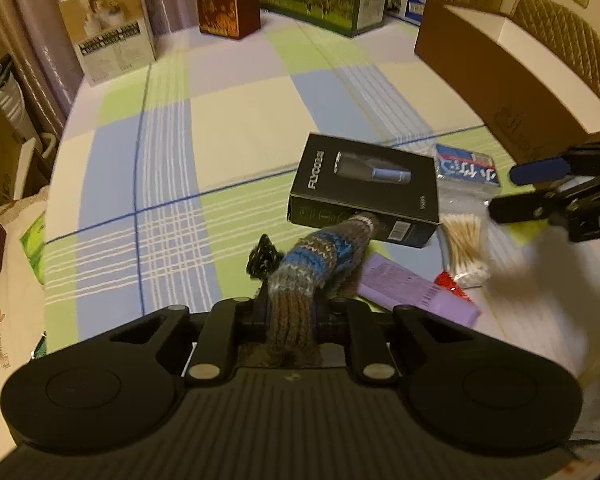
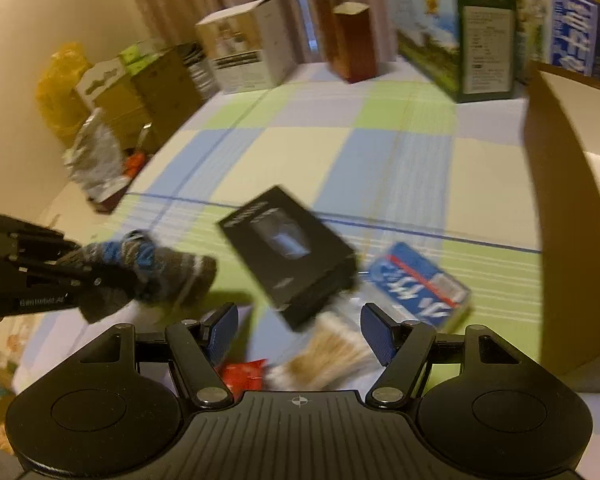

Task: Organize objects
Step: 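Grasp the knitted sock with the left tool while the right tool grasps the purple tube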

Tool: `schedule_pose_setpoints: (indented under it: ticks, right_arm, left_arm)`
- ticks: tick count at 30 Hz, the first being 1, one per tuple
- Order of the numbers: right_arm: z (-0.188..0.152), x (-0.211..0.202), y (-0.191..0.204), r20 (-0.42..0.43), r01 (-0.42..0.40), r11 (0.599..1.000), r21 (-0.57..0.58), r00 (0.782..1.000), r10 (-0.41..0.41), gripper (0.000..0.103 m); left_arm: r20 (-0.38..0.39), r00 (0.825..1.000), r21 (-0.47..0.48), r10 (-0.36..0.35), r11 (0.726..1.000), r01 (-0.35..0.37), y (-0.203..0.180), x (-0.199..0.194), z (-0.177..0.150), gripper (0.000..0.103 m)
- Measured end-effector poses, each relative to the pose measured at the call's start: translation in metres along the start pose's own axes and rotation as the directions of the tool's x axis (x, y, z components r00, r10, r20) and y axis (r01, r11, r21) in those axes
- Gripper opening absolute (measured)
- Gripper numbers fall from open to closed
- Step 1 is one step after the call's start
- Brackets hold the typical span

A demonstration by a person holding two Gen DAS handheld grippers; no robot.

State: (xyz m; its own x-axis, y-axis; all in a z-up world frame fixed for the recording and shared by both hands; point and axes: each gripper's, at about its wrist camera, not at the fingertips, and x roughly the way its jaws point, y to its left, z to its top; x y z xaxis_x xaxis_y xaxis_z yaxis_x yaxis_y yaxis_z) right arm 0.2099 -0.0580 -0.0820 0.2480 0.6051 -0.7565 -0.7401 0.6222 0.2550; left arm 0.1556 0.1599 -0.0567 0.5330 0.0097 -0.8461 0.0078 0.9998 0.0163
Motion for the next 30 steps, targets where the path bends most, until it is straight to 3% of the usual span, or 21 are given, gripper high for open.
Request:
schedule_pose_setpoints:
  ticks: [6, 12, 14, 16, 18, 21, 24, 30]
  right_arm:
    - [0.002, 0.017, 0.027, -0.079, -0.101, 0.995, -0.011, 0.992, 0.100, 0.065]
    - [-0.001, 0.029, 0.044, -0.108, -0.113, 0.993, -0.027, 0.988, 0.109, 0.065]
    - [-0.001, 0.029, 0.045, -0.106, -0.105, 0.994, -0.020, 0.989, 0.103, 0.065]
    - [-0.002, 0.028, 0.045, -0.103, -0.094, 0.995, -0.017, 0.990, 0.092, 0.065]
    - [-0.004, 0.024, 0.045, -0.096, -0.090, 0.996, -0.012, 0.991, 0.089, 0.065]
    - [-0.005, 0.021, 0.046, -0.094, -0.082, 0.997, -0.005, 0.992, 0.081, 0.065]
    - [-0.006, 0.023, 0.050, -0.100, -0.077, 0.997, -0.007, 0.992, 0.076, 0.065]
    - [-0.006, 0.039, 0.062, -0.111, -0.067, 0.998, -0.009, 0.992, 0.066, 0.065]
  left_arm:
    - [0.086, 0.996, -0.077, -0.015, 0.997, 0.022, 0.006, -0.037, 0.001, 0.012]
    - [0.131, 0.990, -0.147, -0.058, 0.986, 0.077, 0.017, -0.061, -0.004, 0.012]
    - [0.106, 0.992, -0.121, -0.065, 0.990, 0.077, 0.018, -0.060, -0.011, 0.013]
    - [0.019, 1.000, -0.069, -0.015, 0.997, 0.016, 0.015, -0.046, -0.020, 0.013]
    - [-0.034, 0.999, -0.053, -0.022, 0.998, 0.020, 0.014, -0.040, -0.032, 0.013]
    - [-0.046, 0.997, -0.056, -0.060, 0.997, 0.057, 0.016, -0.043, -0.046, 0.013]
    - [-0.048, 0.997, -0.086, -0.053, 0.995, 0.049, 0.022, -0.046, -0.055, 0.013]
    - [0.011, 1.000, -0.253, -0.019, 0.967, 0.021, 0.050, -0.057, -0.063, 0.013]
